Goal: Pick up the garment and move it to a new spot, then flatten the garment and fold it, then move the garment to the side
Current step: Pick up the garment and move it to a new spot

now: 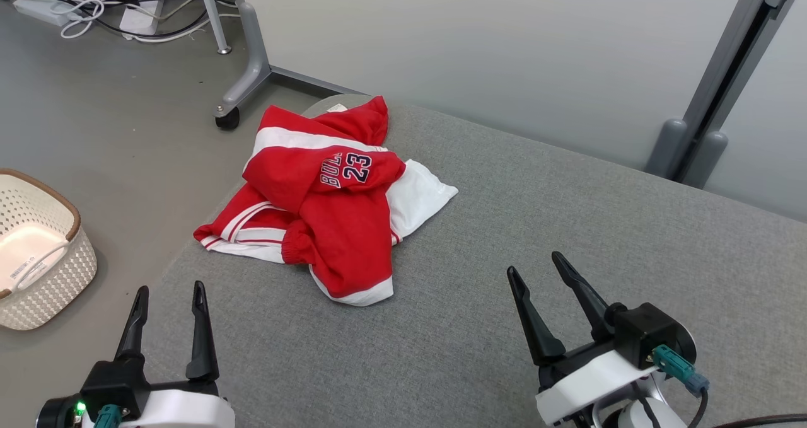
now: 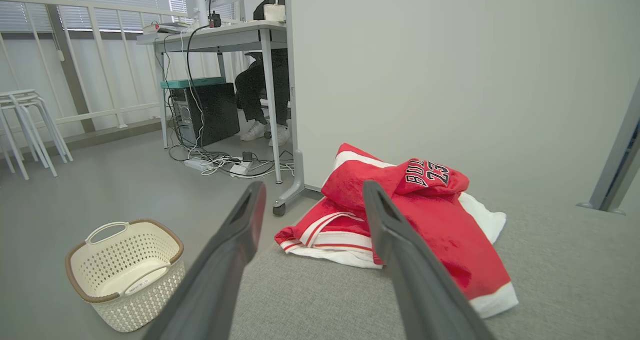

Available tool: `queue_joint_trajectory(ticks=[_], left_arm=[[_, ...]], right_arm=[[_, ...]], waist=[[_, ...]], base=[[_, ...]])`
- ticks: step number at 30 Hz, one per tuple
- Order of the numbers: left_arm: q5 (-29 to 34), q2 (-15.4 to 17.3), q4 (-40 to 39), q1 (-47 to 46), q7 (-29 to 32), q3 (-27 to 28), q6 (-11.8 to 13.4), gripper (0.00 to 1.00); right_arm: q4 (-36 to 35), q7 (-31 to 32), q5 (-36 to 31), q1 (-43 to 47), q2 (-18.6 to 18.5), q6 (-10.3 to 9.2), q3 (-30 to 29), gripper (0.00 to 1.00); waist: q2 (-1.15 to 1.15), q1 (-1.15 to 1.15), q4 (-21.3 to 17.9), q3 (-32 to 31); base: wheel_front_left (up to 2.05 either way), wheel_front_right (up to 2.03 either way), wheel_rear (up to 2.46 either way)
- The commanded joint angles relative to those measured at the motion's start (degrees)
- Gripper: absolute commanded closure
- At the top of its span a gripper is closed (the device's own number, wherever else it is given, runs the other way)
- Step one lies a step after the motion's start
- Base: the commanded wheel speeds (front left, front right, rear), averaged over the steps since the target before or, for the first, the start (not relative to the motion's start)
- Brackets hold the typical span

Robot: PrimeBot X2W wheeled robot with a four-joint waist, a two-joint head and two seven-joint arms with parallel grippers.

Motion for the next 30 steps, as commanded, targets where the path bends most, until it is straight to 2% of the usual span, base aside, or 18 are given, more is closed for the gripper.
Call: queue_joint_trajectory(ticks=[1, 5, 9, 14, 19, 24, 30], left_arm=[[-0.4, 0.3, -0.2, 0.1, 0.0, 0.4, 0.0, 0.0], [-2.7, 0.2, 1.3, -0.7, 0.0, 0.6, -2.4, 0.0], [-4.8, 2.1, 2.2, -4.3, 1.8, 1.8, -4.1, 0.0], [-8.4, 5.7, 2.7, -11.6, 9.9, 2.9, -6.1, 0.0], [-13.1, 10.0, 4.6, -19.9, 20.6, 4.0, -7.6, 0.0], [-17.6, 14.2, 10.2, -28.0, 29.0, 4.1, -8.6, 0.0], [-21.6, 19.0, 20.3, -37.0, 32.1, 3.1, -9.2, 0.0]], right_arm=[[0.0, -0.3, 0.3, -0.4, -0.4, 0.1, 0.0, 0.0], [-0.4, -0.3, 0.5, 0.2, -0.4, 0.1, -0.5, 0.0], [-1.0, -0.3, -0.6, -0.1, -0.5, 0.1, -1.5, 0.0], [-1.5, -0.3, -2.0, -1.8, -0.4, 0.1, -2.6, 0.0], [-2.4, -0.3, -2.8, -3.8, -0.4, 0.11, -2.6, 0.0], [-2.8, -0.3, -3.8, -6.3, -0.4, 0.11, -2.6, 0.0], [-3.9, -0.3, -4.7, -9.6, -0.4, 0.11, -0.8, 0.0]], waist=[[0.0, 0.0, 0.0, 0.0], [0.0, 0.0, -0.3, -0.1], [0.0, 0.0, -2.2, 1.5], [0.0, 0.0, -5.5, 4.2], [0.0, 0.0, -9.6, 7.6], [0.0, 0.0, -13.6, 11.5], [0.0, 0.0, -18.3, 16.6]], base=[[0.0, 0.0, 0.0], [0.0, 0.0, 0.0], [0.0, 0.0, 0.0], [0.0, 0.0, 0.0], [0.0, 0.0, 0.0], [0.0, 0.0, 0.0], [0.0, 0.0, 0.0]])
